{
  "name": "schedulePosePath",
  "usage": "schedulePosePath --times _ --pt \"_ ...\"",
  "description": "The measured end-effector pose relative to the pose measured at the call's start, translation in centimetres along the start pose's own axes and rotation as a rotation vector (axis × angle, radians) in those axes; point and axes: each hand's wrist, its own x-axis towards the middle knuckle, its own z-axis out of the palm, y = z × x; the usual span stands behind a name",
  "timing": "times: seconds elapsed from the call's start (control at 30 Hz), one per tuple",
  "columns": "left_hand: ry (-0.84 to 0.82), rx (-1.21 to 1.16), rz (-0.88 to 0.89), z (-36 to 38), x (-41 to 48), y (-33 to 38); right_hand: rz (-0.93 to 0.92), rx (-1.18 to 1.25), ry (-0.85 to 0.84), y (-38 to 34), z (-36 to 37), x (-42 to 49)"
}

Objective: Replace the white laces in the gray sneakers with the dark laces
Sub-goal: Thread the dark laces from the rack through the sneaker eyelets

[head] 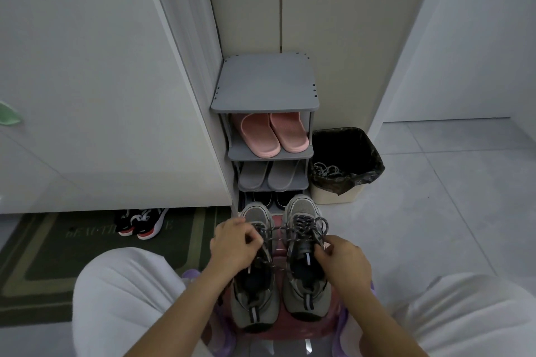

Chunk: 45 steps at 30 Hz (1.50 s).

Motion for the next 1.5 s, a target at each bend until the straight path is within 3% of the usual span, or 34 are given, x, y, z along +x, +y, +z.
schedulePosePath --times 0.17,0.33,0.5,0.63,0.73,0.8,0.93,1.1,1.27,1.5 --pt "0.042 -0.037 -0.024 -0.9 -1.3 -2.8 0.063 0.128 -0.010 -0.2 -0.5 0.1" --pt "-0.017 -0.066 -0.123 -1.3 -1.7 -5.3 0.061 0.125 -0.029 -0.3 -0.5 0.2" --pt "-0.202 -0.030 -0.164 -1.3 -1.8 -6.7 0.027 0.097 -0.060 -0.5 -0.6 0.5" --pt "-0.362 0.025 -0.246 -2.6 -1.7 -4.8 -0.187 0.052 -0.096 -1.7 -1.3 1.5" --pt "-0.249 0.189 -0.174 -3.3 -1.1 -2.4 -0.317 -0.096 -0.124 -3.2 -1.6 2.8" --pt "-0.125 0.128 -0.015 -2.8 -0.4 -0.4 -0.358 -0.233 -0.167 -4.5 -1.3 3.3" --pt "-0.096 0.062 0.140 -0.9 0.6 2.5 -0.343 -0.384 -0.205 -5.9 -0.6 3.7" --pt "-0.094 0.137 0.134 0.1 1.3 2.8 -0.329 -0.382 -0.224 -6.0 -0.5 3.9" --pt "-0.029 -0.001 0.144 -0.8 2.2 3.3 -0.366 -0.351 -0.211 -6.5 -0.6 4.0" --pt "-0.110 -0.022 0.169 -2.5 2.3 2.3 -0.297 -0.077 -0.159 -7.1 -0.9 4.8"
